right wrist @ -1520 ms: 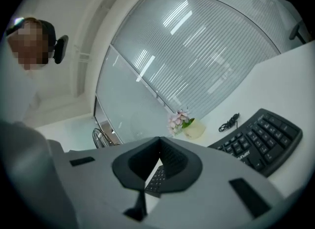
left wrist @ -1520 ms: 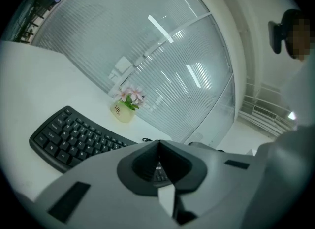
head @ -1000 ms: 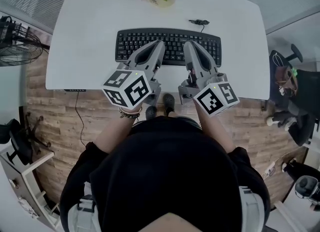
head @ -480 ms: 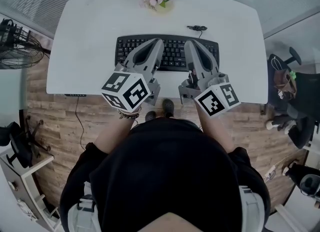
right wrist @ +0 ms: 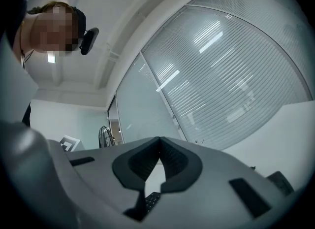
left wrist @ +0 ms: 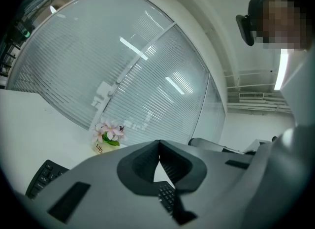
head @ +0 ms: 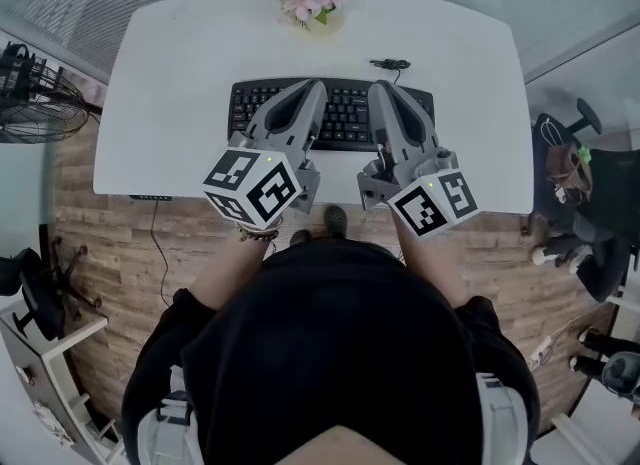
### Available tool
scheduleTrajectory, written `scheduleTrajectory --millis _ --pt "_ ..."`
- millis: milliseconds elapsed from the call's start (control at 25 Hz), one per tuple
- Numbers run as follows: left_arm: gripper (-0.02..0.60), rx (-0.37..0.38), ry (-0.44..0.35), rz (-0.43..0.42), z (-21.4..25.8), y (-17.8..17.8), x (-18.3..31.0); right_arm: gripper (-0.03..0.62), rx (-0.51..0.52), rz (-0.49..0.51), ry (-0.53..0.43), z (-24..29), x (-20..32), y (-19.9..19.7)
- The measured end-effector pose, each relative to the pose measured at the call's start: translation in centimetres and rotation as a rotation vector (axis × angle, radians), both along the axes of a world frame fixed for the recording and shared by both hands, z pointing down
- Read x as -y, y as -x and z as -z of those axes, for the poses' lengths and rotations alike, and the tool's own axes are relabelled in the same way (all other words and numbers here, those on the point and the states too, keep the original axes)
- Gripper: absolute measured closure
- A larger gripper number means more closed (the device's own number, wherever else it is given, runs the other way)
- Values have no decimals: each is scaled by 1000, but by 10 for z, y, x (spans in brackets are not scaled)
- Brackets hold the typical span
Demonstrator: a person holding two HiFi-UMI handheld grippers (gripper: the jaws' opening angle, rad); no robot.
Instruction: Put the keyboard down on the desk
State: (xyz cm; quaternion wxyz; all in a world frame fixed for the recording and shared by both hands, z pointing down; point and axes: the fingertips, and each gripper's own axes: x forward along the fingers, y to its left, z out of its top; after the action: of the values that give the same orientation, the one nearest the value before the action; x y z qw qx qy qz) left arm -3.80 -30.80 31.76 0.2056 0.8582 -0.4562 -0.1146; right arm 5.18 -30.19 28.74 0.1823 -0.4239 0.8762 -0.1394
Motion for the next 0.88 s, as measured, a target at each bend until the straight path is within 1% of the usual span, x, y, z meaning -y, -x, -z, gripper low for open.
scheduleTrajectory --millis 120,480,880 --pt "572 -14 -3 3 3 1 0 592 4 2 -4 3 1 0" --pt "572 -4 -21 21 8 4 2 592 5 11 -7 3 4 1" --pt "572 -12 -25 32 8 6 4 592 4 14 -5 2 5 1"
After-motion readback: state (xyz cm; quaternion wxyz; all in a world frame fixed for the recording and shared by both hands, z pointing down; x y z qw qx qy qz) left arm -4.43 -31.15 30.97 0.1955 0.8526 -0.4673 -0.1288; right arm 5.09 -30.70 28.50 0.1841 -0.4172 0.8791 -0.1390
